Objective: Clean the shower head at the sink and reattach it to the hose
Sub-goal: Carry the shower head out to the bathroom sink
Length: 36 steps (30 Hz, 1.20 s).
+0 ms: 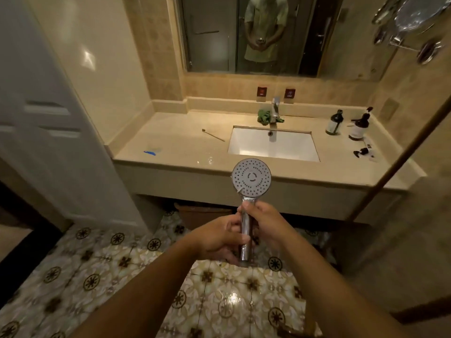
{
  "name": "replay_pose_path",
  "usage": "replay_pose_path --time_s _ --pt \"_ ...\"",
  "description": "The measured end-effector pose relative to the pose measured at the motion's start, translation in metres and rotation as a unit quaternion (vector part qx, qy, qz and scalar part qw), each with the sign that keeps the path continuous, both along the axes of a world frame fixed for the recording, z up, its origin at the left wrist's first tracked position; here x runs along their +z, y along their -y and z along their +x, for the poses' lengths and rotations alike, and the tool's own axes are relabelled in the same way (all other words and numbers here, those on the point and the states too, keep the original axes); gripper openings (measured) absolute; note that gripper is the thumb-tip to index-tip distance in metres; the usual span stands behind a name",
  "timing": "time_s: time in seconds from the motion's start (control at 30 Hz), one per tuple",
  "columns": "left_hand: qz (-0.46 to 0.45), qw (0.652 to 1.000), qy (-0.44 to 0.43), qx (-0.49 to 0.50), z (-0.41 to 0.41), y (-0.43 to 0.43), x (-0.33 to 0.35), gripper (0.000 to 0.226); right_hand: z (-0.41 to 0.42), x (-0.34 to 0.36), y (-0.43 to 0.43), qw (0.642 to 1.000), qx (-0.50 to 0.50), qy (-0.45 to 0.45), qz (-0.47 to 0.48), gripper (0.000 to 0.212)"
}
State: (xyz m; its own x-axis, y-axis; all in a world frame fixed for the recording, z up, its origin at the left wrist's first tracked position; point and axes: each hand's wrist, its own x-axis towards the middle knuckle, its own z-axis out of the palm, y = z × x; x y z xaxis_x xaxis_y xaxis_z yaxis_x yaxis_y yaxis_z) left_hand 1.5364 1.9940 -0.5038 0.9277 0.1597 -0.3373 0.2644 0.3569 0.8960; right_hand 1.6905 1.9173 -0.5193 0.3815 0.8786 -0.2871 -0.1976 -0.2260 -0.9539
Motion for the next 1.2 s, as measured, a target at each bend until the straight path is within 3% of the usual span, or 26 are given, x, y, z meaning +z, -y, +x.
replay_pose_path --time_s 0.17,0.5,0.67,0.8,0.97,1.2 --pt "0.058 0.997 -0.018 0.044 0.047 -0.048 0.0 0.042 0.048 0.005 -0.059 0.999 0.01 0.031 -0.014 0.028" --pt "0.024 0.999 -0.01 0.039 0.106 -0.187 -0.021 0.047 0.105 -0.002 -0.19 0.999 0.022 -0.002 -0.04 0.032" --pt "0.003 0.999 -0.003 0.035 0.133 -0.271 -0.032 0.032 0.124 -0.002 -0.267 0.995 -0.017 -0.085 -0.05 0.031" --pt "-0.002 1.0 -0.001 0.028 0.154 -0.326 -0.03 0.034 0.139 -0.004 -0.316 0.998 -0.032 -0.008 -0.053 0.026" --pt "0.012 1.0 -0.005 0.019 0.175 -0.371 -0.03 0.041 0.161 -0.004 -0.356 0.998 -0.038 -0.02 -0.052 0.027" --pt "-0.046 0.998 -0.02 0.045 0.218 -0.418 -0.039 0.037 0.202 -0.015 -0.402 0.997 -0.03 -0.028 -0.059 0.025"
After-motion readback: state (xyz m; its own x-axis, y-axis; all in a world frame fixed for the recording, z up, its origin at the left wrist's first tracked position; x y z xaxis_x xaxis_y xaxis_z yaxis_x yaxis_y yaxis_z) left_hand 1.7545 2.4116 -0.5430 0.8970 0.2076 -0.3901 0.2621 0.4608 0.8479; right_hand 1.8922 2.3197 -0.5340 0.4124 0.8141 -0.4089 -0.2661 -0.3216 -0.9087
